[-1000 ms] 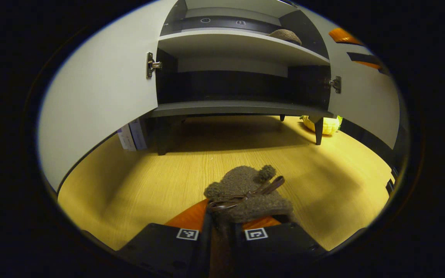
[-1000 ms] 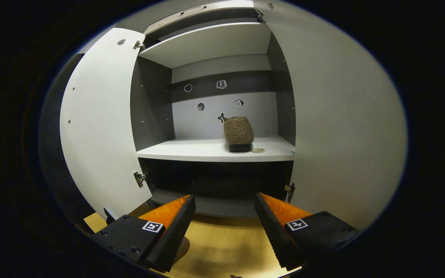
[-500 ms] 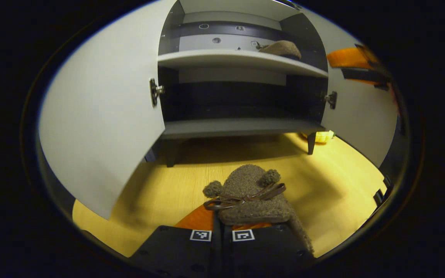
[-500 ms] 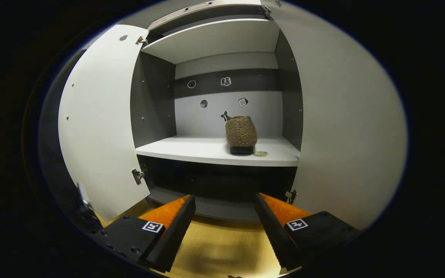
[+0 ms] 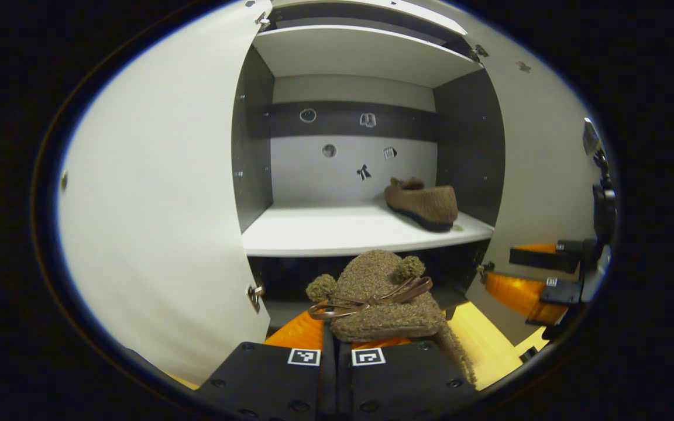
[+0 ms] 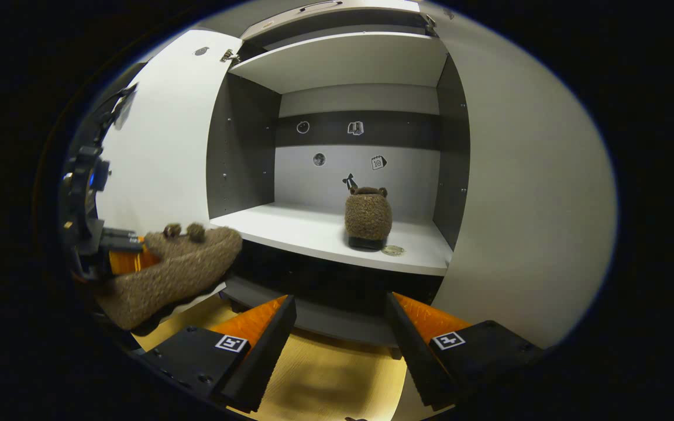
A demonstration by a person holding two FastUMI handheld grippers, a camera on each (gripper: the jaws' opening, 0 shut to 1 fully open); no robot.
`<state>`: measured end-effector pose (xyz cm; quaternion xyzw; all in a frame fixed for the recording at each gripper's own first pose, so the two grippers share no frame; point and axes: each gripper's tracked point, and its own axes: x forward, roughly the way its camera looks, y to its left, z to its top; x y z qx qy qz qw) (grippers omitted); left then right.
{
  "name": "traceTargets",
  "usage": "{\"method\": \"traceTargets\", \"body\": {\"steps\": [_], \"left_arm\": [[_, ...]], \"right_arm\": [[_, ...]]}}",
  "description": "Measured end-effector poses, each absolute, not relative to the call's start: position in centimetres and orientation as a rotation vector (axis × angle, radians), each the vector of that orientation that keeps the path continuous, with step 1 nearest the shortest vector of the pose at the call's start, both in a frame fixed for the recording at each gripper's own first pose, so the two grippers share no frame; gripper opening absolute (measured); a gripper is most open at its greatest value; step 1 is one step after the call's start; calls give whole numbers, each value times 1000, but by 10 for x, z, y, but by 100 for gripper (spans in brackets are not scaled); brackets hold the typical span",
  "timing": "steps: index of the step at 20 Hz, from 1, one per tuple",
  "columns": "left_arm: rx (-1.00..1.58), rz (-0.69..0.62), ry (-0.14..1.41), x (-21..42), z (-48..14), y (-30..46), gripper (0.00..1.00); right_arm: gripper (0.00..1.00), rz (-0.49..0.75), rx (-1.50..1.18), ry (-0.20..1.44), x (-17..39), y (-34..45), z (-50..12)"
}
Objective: Grab one shoe with the right hand and put it into the shoe cabinet, grab the other shoe with the left hand and put it into the shoe cabinet; then close the right door with the right hand and the left door with the left hand.
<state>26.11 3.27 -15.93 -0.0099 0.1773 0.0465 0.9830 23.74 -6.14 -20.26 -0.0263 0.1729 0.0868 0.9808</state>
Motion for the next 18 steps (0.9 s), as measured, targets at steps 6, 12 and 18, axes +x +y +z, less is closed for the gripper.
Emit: {"method": "traceTargets", "body": {"steps": [6, 12, 18], "left_arm": [[13, 79, 310, 363, -120, 36, 5], [-30, 98, 344, 459, -128, 59, 5], [-46, 97, 433, 519, -164, 75, 6]], "right_arm": [[99, 249, -68, 333, 245, -52, -191], [99, 295, -14, 365, 254, -45, -196], [99, 322, -13, 364, 269, -39, -196]]}}
